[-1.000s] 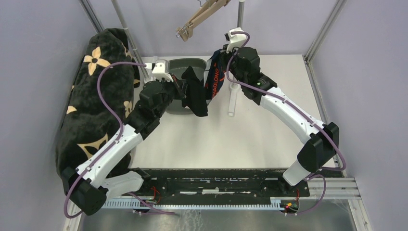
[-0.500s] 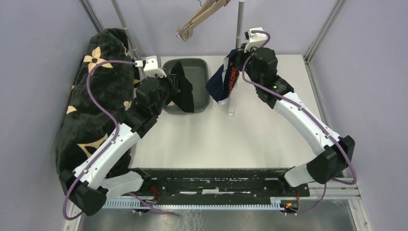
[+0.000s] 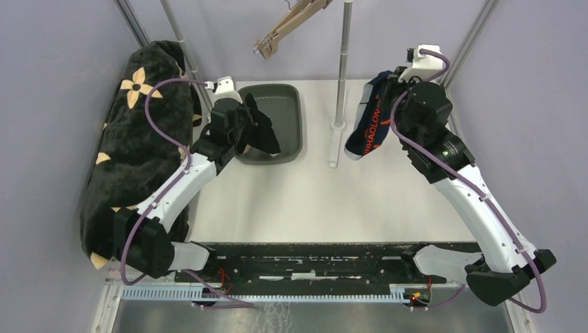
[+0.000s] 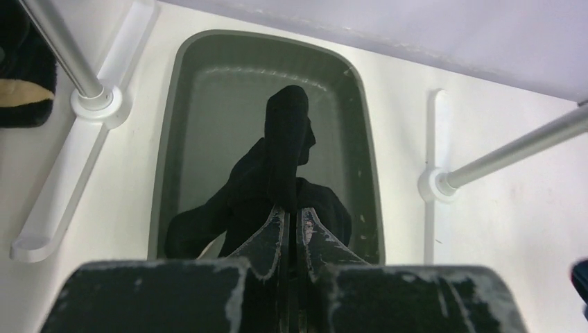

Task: Clip the underwear to the hanger
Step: Place the underwear at the center of the board.

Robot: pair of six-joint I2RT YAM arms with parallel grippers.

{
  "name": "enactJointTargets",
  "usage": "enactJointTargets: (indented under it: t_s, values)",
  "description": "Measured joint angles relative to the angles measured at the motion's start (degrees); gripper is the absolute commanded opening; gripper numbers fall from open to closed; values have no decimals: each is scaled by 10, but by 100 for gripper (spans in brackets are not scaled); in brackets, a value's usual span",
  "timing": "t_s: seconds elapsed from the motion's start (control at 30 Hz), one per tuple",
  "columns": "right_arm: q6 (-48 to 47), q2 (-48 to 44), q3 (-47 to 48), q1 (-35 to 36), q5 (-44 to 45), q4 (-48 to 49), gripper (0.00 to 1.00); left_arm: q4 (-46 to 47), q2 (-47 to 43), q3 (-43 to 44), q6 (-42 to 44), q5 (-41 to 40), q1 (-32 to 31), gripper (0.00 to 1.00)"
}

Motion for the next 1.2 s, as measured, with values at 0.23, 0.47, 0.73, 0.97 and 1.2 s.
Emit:
enactJointTargets:
  t_s: [0.23,0.47,0.73,0.97,1.2]
  values:
    - [41,-35,0,0,93,-104,1,12,68,14,-9,17,34,68]
    - [68,-38,0,-2,135,-185,1,24,78,15,-17,32,33,89]
    - [82,44,18,-83,99,-202,0,40,43,-13,-31,59,33,90]
    - [96,236,96,-180,10,-192,82,51,-17,-78,-46,77,33,90]
    - [100,271,50,-198,-49,-138,88,58,-55,-127,-58,86,32,90]
